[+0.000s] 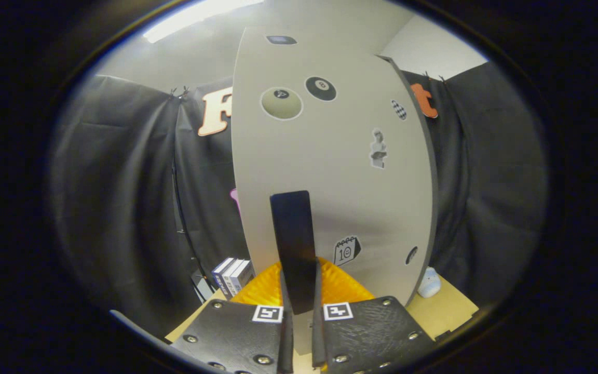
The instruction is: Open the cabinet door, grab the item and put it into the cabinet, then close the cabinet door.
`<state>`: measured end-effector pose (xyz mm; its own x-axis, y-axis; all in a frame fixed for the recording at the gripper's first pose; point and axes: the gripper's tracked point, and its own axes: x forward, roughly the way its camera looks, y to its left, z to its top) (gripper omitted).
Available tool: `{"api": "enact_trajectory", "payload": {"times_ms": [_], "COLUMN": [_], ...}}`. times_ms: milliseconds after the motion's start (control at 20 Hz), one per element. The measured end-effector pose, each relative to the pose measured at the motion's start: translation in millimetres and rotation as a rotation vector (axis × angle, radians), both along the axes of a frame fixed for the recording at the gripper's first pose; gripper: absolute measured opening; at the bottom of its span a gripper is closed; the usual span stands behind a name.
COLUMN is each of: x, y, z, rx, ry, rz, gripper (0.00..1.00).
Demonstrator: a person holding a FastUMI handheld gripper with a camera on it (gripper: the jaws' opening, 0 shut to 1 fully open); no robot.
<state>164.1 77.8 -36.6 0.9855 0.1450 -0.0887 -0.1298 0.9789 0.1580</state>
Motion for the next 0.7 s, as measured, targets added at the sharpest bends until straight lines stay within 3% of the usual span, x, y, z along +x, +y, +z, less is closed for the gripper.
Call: {"api": "enact_trajectory", "payload": {"times_ms": [700], "x": [-42.7], "y": [-80.3], "z": [-0.3], "rx": [0.011], "ry": [0.003], "rz": [-0.155], "gripper": [0.13]}}
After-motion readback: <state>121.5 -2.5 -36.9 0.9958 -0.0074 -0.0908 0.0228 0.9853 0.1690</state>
